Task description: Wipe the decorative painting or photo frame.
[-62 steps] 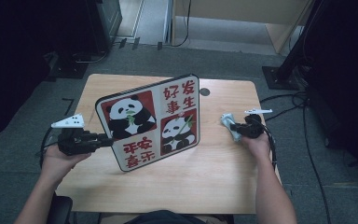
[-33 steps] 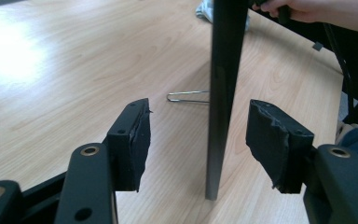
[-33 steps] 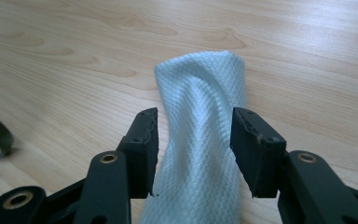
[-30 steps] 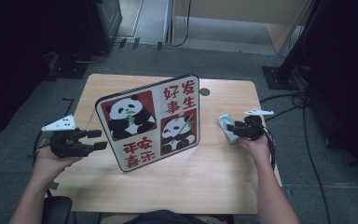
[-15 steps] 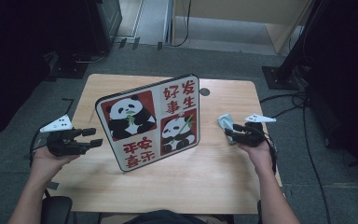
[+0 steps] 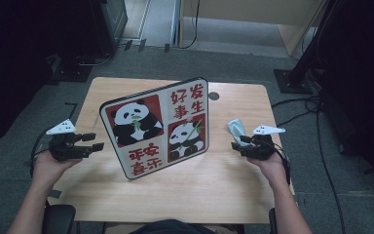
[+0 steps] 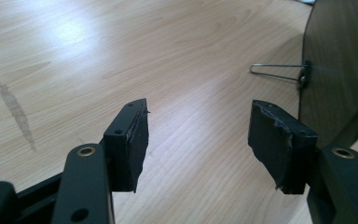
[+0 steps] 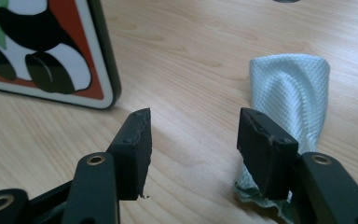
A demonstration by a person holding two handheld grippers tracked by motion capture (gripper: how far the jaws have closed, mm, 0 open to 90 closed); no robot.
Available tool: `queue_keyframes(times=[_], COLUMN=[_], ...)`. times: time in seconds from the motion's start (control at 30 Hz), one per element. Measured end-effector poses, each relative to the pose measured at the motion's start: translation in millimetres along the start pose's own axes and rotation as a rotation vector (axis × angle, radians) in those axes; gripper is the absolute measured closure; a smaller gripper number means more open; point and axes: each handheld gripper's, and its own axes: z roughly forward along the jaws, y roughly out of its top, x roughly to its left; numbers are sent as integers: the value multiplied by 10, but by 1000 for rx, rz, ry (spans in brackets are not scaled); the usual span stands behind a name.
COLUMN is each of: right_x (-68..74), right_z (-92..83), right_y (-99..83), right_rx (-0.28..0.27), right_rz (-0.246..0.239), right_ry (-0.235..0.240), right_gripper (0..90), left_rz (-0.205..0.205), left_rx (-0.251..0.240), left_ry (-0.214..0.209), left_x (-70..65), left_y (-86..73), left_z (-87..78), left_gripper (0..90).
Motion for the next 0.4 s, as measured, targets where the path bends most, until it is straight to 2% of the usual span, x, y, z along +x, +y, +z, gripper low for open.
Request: queue_keyframes(times=[0.23, 0.4], right_x=[30, 14], right_z=[-19, -15], right_y=[11, 5], right_rx=[-4, 5], right_rz=[-10, -13], right_ry=[8, 9], right_gripper=[456, 456], left_rz=[-6, -4], left_rx=[27, 21], left_ry=[10, 12], left_x=[9, 16], left_y=[-20, -35], left_z=[46, 39], left_gripper=[345, 337])
